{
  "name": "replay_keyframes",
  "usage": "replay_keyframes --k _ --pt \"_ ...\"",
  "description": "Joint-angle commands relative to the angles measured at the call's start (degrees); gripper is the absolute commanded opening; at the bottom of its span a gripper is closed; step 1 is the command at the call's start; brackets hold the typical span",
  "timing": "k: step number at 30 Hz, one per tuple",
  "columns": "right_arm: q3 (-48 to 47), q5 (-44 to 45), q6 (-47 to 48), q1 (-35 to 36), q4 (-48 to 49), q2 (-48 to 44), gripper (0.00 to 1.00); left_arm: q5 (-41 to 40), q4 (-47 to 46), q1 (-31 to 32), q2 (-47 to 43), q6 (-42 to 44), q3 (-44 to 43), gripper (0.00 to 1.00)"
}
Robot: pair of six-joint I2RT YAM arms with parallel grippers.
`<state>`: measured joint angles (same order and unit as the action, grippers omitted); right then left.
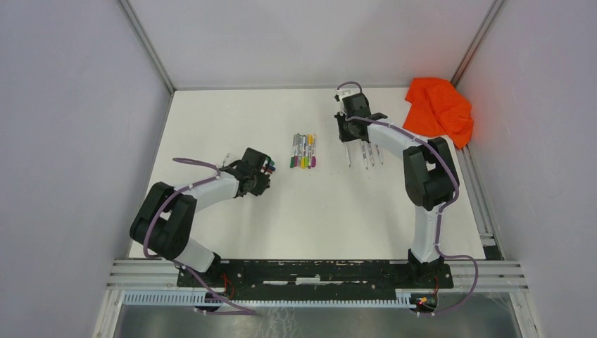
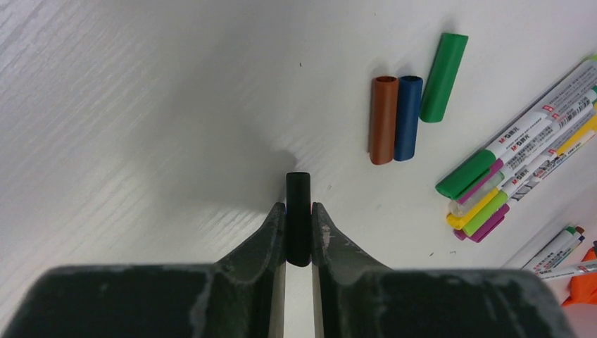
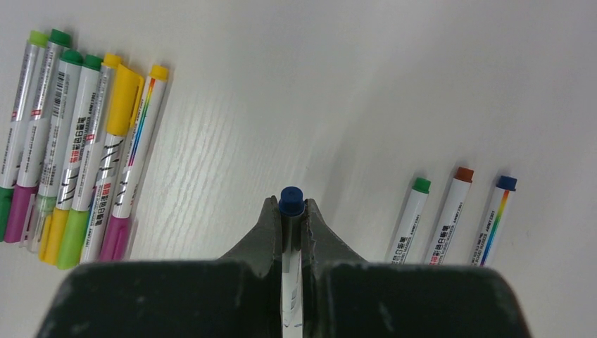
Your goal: Open the pen caps
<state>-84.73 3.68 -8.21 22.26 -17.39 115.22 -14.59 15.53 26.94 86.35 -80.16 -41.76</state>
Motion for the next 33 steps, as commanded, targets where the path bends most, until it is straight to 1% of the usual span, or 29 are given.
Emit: replay_keyframes --k 1,8,17,21,25,27,33 --pt "-3.06 1.8 1.41 -0.8 -2.0 1.4 0.01 2.5 -1.58 -1.72 3.04 -1.09 -3.03 0.02" --pt "-2.64 1.94 2.03 -1.45 -2.61 2.66 0.03 2.77 -1.54 -2.63 5.67 -0.58 -4.62 0.04" --pt "-0.8 1.51 2.21 -2.35 -1.86 3.23 0.15 2.64 -0.05 -3.57 7.87 0.17 -5.24 0.1" --pt "-0.62 1.24 2.14 -2.57 -1.87 3.43 0.19 2.23 0.64 -3.86 7.79 0.18 -4.76 0.14" --pt "-0.02 1.19 2.11 -2.92 -1.69 3.32 0.23 1.07 1.81 -4.18 7.37 0.33 -4.35 0.23" --pt "0.26 1.09 2.13 -2.95 -1.66 3.26 0.25 0.73 2.04 -4.3 7.23 0.5 -4.22 0.3" --pt "0.88 0.71 1.9 -3.08 -1.29 3.16 0.28 -0.31 3.08 -4.43 7.21 1.38 -4.17 0.41"
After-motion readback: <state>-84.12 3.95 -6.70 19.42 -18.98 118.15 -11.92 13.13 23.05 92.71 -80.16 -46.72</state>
